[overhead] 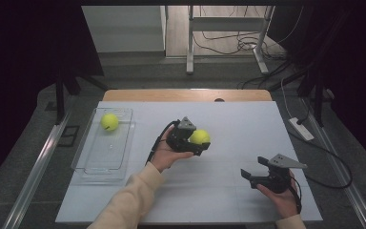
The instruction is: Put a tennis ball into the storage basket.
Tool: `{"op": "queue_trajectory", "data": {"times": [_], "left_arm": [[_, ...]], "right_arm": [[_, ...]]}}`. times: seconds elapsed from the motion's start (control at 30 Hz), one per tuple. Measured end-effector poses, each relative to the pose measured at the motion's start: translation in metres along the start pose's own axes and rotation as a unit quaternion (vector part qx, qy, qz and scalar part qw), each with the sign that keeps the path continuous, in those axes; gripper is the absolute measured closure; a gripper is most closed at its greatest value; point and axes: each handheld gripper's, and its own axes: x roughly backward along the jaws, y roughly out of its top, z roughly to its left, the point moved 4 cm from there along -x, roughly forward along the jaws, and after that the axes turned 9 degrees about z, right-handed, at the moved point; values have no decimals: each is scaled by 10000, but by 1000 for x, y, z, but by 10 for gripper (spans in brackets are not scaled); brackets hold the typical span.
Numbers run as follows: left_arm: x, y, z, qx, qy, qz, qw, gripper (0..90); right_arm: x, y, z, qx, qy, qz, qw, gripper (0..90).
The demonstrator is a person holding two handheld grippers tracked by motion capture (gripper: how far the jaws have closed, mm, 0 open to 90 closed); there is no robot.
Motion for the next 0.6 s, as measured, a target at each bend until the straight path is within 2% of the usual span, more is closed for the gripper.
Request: {"op": "queue_trajectory", "data": {"times": [0.6], "left_arm": [[30, -9, 17, 143, 203, -190, 9995, 269]], "right_arm": [[-2, 0, 3, 58, -26, 26, 10000, 110]]}}
